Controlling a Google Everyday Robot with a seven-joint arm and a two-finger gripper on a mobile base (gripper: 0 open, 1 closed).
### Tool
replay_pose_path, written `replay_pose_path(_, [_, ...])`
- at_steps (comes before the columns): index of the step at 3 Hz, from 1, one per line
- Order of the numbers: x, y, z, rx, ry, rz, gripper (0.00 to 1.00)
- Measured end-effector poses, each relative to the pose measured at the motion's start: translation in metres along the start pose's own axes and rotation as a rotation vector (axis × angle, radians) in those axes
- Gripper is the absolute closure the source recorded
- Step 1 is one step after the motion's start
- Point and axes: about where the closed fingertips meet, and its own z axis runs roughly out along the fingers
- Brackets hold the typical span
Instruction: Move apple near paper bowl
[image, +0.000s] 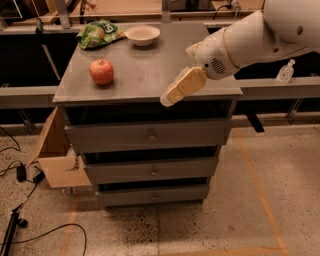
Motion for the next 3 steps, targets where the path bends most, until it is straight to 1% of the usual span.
replay_pose_path(1, [-0.020,-0.024,0.043,0.023,-0.120,0.050,0.00])
replay_pose_path(2, [-0.042,-0.042,0.084,0.015,-0.226,0.073,0.00])
replay_pose_path(3, [-0.065,-0.049,0.128,-0.020,-0.295,0.057,0.00])
